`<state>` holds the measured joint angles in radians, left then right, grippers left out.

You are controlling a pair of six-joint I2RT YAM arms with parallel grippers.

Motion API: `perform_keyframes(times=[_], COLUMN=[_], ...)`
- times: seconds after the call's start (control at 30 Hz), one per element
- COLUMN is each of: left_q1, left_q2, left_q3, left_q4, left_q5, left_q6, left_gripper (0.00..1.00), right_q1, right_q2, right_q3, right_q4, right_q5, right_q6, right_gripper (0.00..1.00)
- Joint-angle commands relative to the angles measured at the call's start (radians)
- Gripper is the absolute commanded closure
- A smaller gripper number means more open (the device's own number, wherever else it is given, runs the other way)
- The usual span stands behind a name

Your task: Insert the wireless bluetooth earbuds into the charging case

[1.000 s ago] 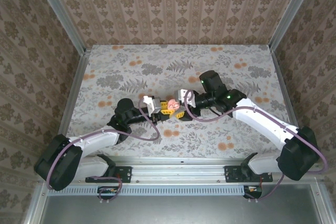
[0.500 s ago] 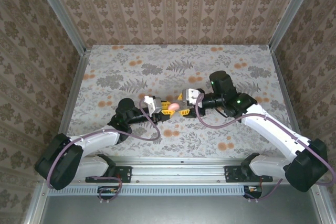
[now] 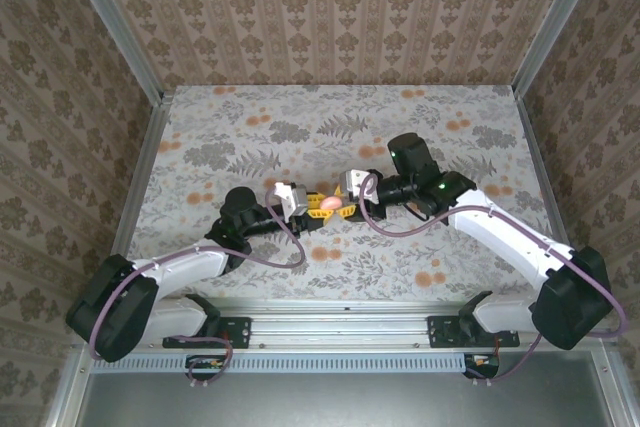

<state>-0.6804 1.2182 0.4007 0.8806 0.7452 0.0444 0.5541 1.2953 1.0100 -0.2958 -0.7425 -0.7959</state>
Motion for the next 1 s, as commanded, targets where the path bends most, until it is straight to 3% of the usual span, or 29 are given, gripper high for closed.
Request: perform_keyframes(times=[0.0, 0.17, 0.4, 0.5, 0.73, 0.97], left_q1=[-0.008, -0.008, -0.008, -0.008, -0.008, -0.007], left_q2=[-0.005, -0.011, -0.059, -0.094, -0.139, -0.127], left_q3=[0.029, 0.028, 0.026, 0.024, 0.020, 0.026], left_q4=[0.006, 0.004, -0.100, -0.161, -0.306, -0.414], left_q5=[0.013, 0.004, -0.039, -0.095, -0.282, -0.532], left_q6=[-0.009, -0.011, 0.039, 0.050, 0.046, -0.103], left_gripper=[0.87, 0.79, 0.46, 0.42, 0.30, 0.23], right_q1=[-0.003, -0.003, -0.028, -0.046, -0.102, -0.178], right_q2=[0.017, 0.024, 0.036, 0.041, 0.128, 0.290], right_q3=[0.033, 0.043, 0.103, 0.125, 0.207, 0.326], right_q4=[-0.023, -0.037, -0.201, -0.305, -0.524, -0.706], right_q5=[-0.054, -0.054, -0.045, -0.015, 0.115, 0.289], right_q6=[-0.033, -0.040, -0.050, -0.062, -0.078, -0.052], right_gripper=[0.68, 0.79, 0.80, 0.79, 0.80, 0.79])
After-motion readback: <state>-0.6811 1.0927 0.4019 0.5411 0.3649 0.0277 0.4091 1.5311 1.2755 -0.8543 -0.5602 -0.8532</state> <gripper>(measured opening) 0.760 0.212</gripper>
